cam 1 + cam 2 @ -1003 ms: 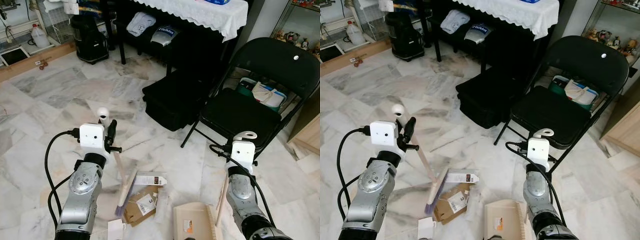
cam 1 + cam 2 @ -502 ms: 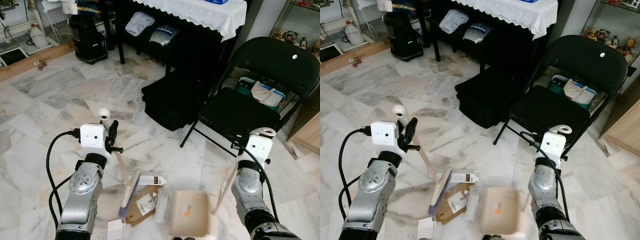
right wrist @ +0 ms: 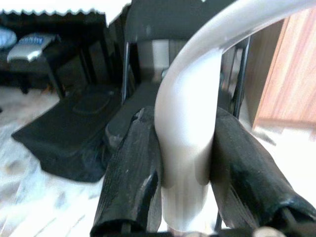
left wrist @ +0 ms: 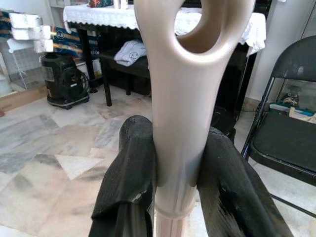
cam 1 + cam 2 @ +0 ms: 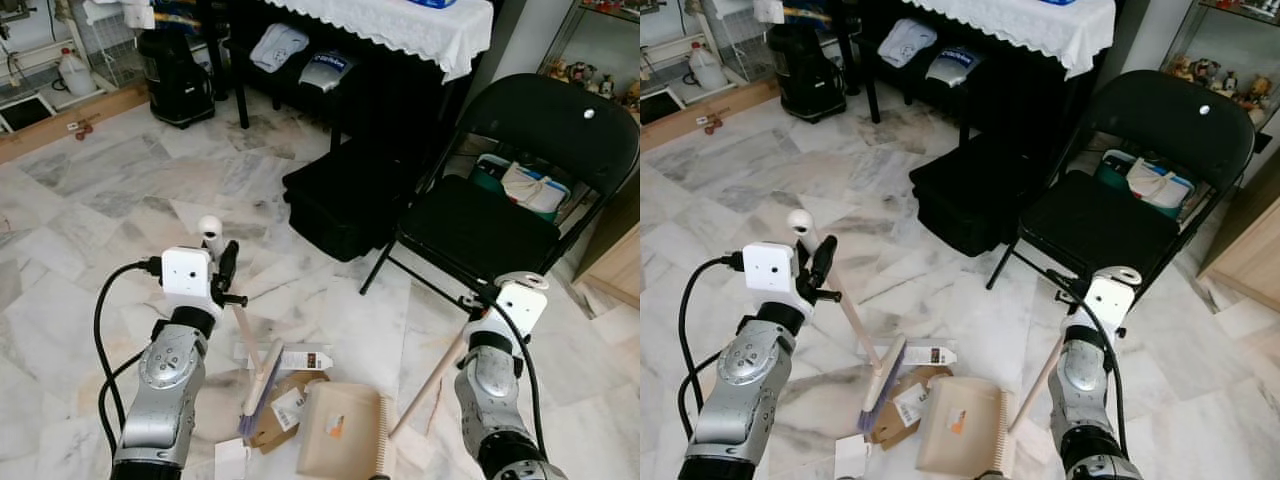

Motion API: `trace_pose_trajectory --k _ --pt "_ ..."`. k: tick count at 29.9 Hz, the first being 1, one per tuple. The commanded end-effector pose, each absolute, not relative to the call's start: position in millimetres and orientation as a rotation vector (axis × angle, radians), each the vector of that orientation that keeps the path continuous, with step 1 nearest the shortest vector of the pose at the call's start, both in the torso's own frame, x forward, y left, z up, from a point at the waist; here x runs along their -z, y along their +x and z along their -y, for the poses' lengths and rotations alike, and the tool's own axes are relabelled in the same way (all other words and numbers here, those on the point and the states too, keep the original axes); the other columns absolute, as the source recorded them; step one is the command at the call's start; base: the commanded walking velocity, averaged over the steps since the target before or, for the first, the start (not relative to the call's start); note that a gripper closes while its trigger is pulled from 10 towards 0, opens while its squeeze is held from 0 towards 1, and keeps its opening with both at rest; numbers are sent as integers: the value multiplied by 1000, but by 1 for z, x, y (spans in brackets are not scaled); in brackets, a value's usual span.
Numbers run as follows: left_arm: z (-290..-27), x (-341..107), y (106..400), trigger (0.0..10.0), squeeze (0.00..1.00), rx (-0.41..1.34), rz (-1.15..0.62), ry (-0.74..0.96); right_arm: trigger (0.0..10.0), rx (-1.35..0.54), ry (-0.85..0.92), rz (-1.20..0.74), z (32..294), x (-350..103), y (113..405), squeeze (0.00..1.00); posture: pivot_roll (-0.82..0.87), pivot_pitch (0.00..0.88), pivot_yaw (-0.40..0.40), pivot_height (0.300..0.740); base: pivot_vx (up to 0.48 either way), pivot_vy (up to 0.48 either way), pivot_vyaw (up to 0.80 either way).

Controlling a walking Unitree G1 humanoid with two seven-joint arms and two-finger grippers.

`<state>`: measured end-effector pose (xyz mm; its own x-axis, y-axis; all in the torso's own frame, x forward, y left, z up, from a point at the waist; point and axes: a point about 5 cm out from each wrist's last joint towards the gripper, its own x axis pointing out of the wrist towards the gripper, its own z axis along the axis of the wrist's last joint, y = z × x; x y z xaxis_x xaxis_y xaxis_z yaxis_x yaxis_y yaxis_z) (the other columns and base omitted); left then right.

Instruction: Sweep floor

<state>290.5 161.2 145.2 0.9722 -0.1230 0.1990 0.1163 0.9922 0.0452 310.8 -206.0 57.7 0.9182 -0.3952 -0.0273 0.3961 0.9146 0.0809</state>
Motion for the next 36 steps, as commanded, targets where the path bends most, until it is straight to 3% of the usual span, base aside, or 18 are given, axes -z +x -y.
trace_pose_trajectory --k 1,22,27,36 --pt "-158 -158 291 10000 0 140 254 27 10000 398 104 -49 205 -55 311 0 122 133 -51 740 0 0 0" --pt "-152 -154 292 10000 0 190 230 14 10000 420 265 -280 213 -41 307 0 116 119 -60 740 0 0 0" --pt "-152 -155 293 10000 0 191 231 15 10000 388 302 -185 211 -61 313 0 116 120 -59 740 0 0 0" --pt "-155 -157 293 10000 0 166 247 20 10000 319 120 82 214 -118 325 0 112 124 -60 740 0 0 0"
